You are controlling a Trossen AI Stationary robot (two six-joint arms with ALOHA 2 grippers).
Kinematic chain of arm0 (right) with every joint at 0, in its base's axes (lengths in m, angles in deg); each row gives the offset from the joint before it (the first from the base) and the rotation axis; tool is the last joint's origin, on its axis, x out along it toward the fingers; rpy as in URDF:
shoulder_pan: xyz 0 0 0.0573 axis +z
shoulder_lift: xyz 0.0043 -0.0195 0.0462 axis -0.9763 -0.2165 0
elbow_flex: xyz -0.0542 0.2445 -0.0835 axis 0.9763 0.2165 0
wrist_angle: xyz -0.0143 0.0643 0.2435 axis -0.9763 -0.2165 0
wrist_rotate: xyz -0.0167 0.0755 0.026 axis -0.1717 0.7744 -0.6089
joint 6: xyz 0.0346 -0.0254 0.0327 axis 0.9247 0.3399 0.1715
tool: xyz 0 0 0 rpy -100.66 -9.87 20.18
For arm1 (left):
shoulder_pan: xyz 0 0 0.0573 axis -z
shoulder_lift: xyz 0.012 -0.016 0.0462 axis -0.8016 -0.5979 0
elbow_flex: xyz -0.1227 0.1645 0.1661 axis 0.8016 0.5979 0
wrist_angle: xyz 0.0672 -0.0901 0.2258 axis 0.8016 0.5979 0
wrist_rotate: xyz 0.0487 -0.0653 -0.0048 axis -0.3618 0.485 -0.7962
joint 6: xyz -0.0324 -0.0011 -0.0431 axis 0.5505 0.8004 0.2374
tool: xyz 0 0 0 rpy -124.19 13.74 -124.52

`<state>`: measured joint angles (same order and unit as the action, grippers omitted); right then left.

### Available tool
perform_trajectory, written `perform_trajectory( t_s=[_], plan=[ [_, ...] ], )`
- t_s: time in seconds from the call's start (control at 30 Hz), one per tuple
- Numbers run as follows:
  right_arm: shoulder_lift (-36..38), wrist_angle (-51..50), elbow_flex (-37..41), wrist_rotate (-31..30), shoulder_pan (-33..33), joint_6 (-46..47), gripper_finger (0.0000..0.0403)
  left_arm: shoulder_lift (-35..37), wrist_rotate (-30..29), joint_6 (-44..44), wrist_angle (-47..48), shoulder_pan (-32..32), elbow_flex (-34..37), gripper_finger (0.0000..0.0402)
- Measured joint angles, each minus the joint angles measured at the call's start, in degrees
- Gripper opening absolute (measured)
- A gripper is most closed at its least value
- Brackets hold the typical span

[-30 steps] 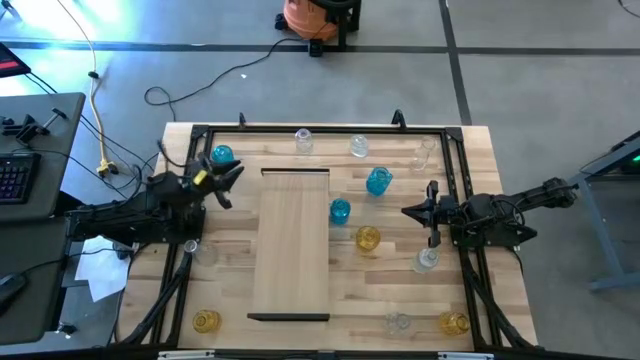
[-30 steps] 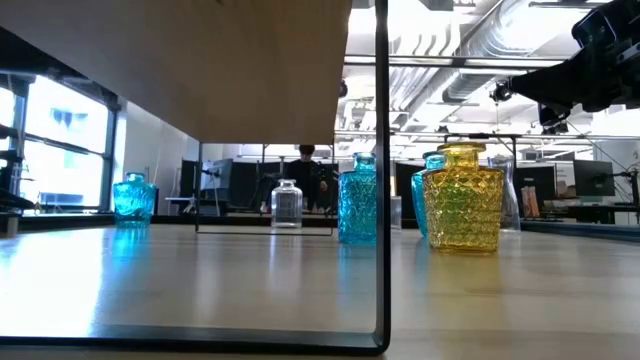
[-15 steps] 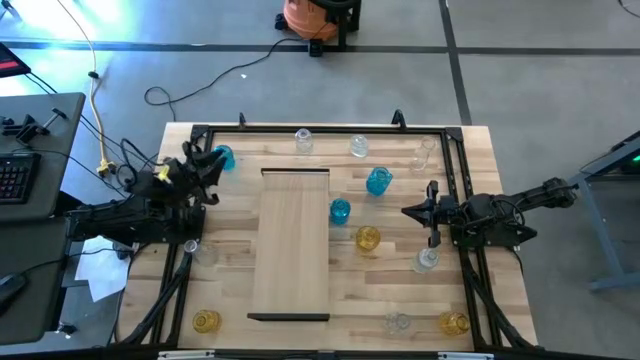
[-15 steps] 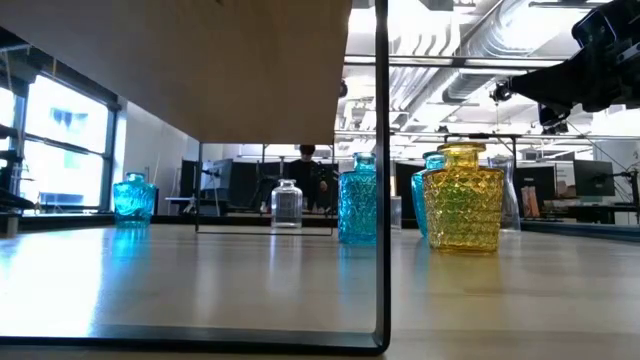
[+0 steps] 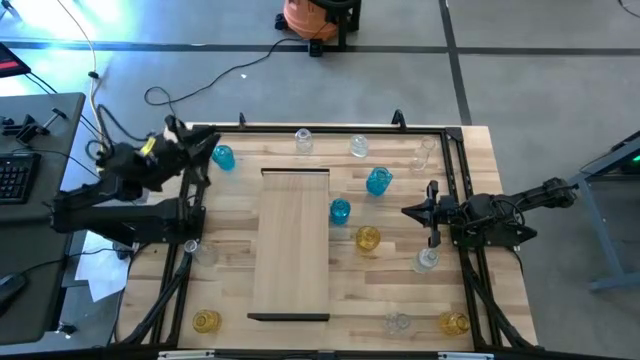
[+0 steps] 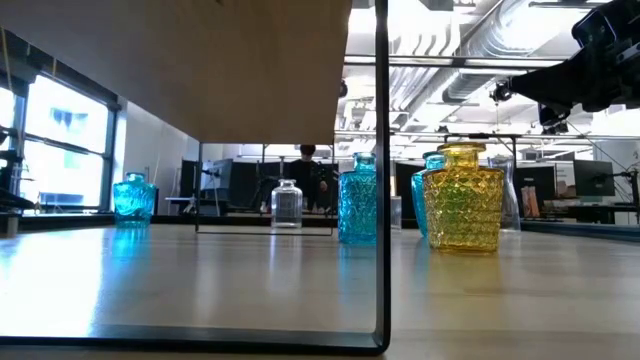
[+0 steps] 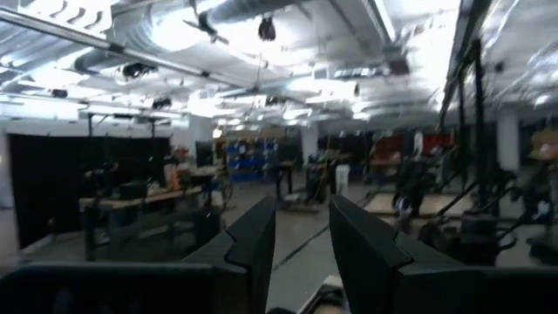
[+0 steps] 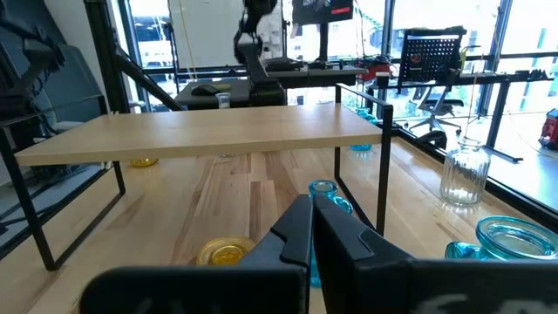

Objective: Sort vases onto shelf
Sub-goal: Put the left blue vase on the shelf

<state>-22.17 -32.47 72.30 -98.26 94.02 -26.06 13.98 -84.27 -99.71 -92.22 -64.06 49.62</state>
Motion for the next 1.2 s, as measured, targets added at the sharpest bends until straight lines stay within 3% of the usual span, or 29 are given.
perform_trajectory(
  t_s=[0.2, 0.3, 0.47, 0.6, 0.93, 1.1, 1.2],
  plan=[
    [0.0, 0.3, 0.0, -0.2, 0.0, 0.0, 0.0000, -15.6, -5.6, -3.6, 8.7, -0.1, -14.1, 0.0101],
    [0.0, 0.3, 0.0, -0.2, 0.0, 0.0, 0.0000, -22.3, -7.6, -4.5, 21.7, -1.2, -23.3, 0.0101],
    [0.0, 0.4, 0.0, -0.2, 0.0, 0.0, 0.0000, -30.2, -7.9, 2.1, 45.4, -5.1, -38.8, 0.0101],
    [0.0, 0.4, 0.0, -0.2, 0.0, 0.2, 0.0000, -32.5, -8.7, 5.8, 56.1, -9.0, -45.9, 0.0101],
    [0.0, 0.4, 0.0, -2.0, 0.0, 1.1, 0.0000, -33.4, -8.4, 10.6, 69.5, -20.9, -47.6, 0.0101],
    [0.0, 0.5, 0.0, -8.1, 0.0, 2.1, 0.0000, -34.8, -6.3, 11.3, 69.9, -24.8, -46.7, 0.0101],
    [0.0, 0.9, 0.0, -12.1, 0.0, 4.0, 0.0000, -35.1, -5.1, 11.9, 66.6, -26.9, -42.4, 0.0101]
  ],
)
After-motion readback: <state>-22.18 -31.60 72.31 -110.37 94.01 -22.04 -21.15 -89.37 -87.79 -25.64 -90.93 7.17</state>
